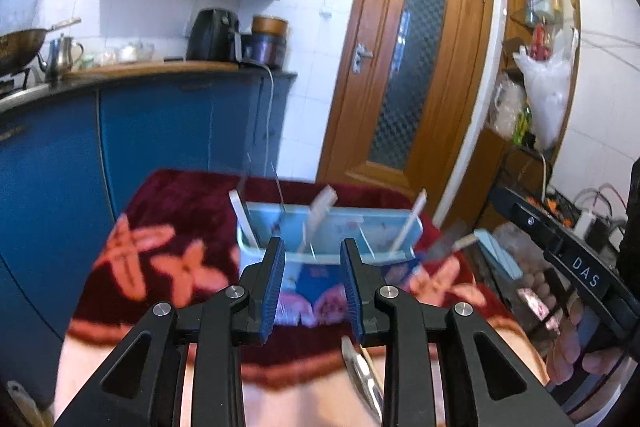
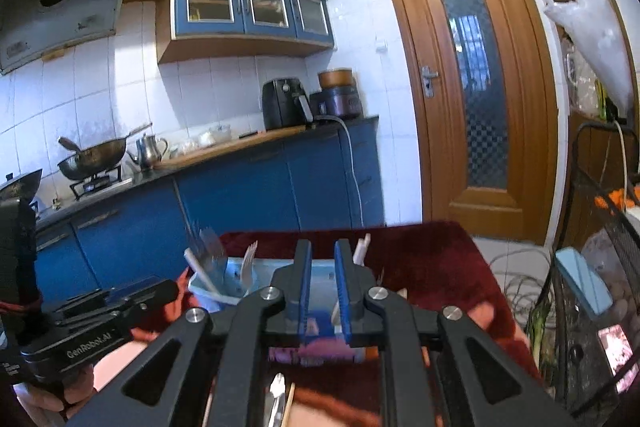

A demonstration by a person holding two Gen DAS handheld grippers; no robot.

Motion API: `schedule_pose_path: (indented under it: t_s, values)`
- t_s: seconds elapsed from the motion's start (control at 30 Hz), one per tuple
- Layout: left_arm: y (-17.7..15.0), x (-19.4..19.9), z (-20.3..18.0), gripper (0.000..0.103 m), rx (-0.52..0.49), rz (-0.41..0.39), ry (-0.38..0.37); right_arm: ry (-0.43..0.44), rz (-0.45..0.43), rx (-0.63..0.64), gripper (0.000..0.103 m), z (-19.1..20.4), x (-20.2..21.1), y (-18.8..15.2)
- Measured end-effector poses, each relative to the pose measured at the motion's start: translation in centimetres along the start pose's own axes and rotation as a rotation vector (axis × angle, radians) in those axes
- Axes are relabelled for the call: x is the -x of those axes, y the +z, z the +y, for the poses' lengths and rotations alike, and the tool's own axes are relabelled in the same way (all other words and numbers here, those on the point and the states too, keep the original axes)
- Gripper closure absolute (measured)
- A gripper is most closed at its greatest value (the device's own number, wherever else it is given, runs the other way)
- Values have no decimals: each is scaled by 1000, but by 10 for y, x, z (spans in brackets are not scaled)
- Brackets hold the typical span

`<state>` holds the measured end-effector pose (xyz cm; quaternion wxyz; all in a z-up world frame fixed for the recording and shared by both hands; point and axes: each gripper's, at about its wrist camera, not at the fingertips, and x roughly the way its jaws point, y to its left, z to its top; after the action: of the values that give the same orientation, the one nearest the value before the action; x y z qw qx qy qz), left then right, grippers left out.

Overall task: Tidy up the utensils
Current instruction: 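Move both tools back down to the remaining knife and wooden chopstick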

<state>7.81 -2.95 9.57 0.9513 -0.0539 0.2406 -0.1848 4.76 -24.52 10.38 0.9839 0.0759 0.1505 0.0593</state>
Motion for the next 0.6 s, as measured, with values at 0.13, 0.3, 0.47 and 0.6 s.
schedule_pose_path:
  t_s: [0.13, 0.3, 0.47, 0.6]
  values:
    - [-20, -4, -10, 74, -36, 88, 11, 0, 59, -8, 89, -1, 8, -14]
    - [-41, -11, -17, 74, -37, 166, 11, 27, 122, -29, 86, -5, 12, -31]
    - [-56, -24, -21, 74, -18, 259, 9, 20, 172, -25, 86, -10, 16, -49]
    - [-68, -39, -22, 74, -11, 345, 6, 12, 190, -41, 84, -19, 21, -61]
